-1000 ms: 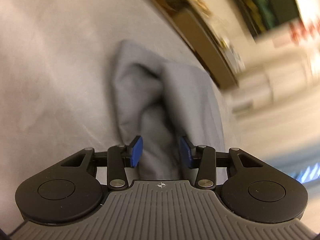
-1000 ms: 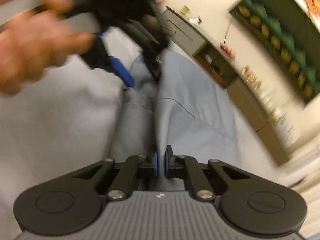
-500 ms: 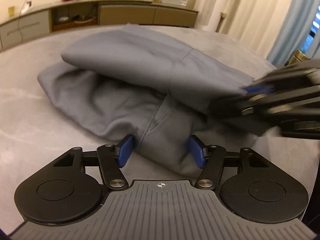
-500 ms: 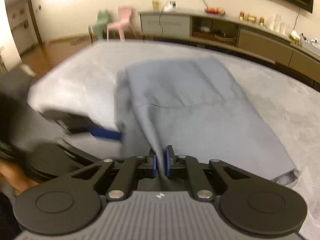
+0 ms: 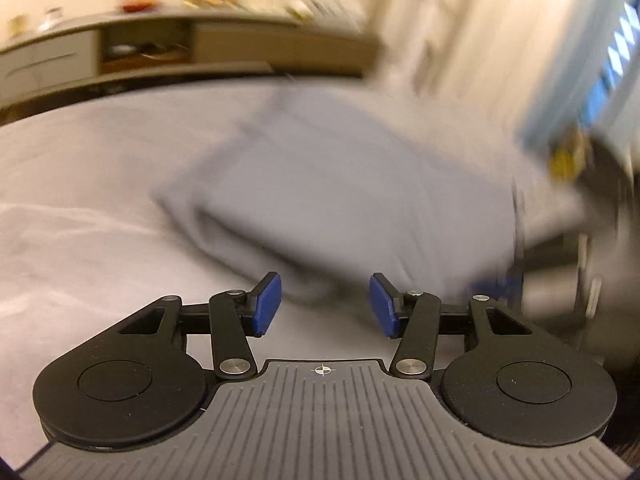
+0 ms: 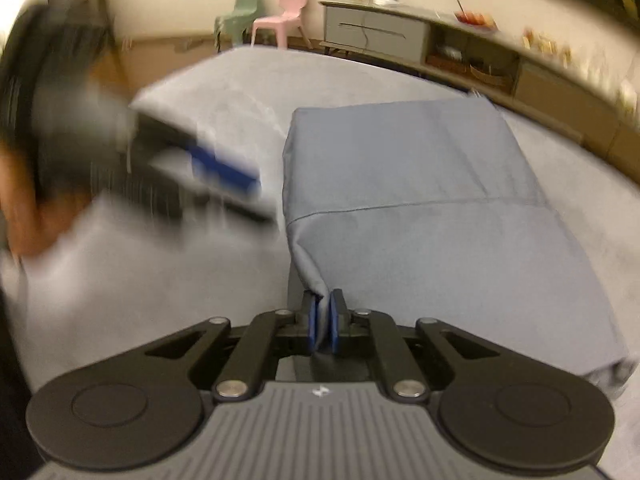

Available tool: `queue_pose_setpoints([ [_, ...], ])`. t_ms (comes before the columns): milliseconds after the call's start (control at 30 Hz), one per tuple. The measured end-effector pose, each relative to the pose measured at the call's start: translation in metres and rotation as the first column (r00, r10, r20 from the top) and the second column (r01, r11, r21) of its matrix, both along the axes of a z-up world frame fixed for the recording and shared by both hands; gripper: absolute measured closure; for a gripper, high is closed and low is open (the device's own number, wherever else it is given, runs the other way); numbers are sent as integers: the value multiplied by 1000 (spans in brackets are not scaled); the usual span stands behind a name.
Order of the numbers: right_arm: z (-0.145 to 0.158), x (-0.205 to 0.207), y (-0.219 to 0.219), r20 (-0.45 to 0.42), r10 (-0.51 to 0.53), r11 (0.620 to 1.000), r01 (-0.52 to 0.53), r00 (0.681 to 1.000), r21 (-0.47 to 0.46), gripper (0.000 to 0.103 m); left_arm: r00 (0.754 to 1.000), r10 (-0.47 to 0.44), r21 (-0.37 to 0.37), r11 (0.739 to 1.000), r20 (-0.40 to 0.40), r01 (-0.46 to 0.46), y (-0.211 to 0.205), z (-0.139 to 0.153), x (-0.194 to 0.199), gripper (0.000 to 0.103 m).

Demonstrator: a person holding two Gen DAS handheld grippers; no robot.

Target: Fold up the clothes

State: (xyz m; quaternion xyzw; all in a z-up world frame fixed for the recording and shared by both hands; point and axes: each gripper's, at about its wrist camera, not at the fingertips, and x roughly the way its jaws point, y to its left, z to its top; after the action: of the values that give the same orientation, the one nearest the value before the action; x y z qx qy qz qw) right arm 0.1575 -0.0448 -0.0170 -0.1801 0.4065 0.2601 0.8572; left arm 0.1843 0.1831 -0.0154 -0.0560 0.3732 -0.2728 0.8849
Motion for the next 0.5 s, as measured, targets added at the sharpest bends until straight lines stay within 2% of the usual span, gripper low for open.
queue_pose_setpoints([
  [67,-14,-22,26,113,73,985,-54,991,-163,75,999,39,-87,996,23,-37,10,10,3,62],
  [100,-23,-34,38,171,123,966,-79,978,-247,56,998,45,-121,992,33,-41,9,11,3,59],
  [133,-35,-48,50,228,183,938,-101,956,-332,51,999,34,-130,991,36,-29,3,9,5,57],
  [167,-44,-57,57,272,230,906,-103,934,-411,55,999,33,-111,993,31,-29,-7,4,12,57],
  [200,-52,-63,59,307,266,871,-91,914,-483,68,999,42,-68,997,24,-41,-14,-1,14,59],
  [233,-55,-65,54,317,277,857,-84,907,-509,68,999,50,-26,998,21,-50,-22,-6,15,60],
  [267,-53,-65,44,309,266,861,-81,913,-502,68,998,48,10,999,31,-48,-31,-7,13,61],
  [333,-49,-63,21,291,252,862,-78,923,-500,70,998,32,33,999,62,-35,-48,-8,7,60],
  [400,-52,-60,-8,282,258,828,-61,924,-557,70,998,26,77,997,51,-30,-66,-19,4,61],
  [467,-64,-54,-38,294,264,765,-13,919,-644,70,999,17,136,990,29,-21,-85,-34,9,60],
  [500,-69,-49,-53,302,260,742,10,917,-670,70,999,4,155,988,33,-9,-91,-40,9,66],
])
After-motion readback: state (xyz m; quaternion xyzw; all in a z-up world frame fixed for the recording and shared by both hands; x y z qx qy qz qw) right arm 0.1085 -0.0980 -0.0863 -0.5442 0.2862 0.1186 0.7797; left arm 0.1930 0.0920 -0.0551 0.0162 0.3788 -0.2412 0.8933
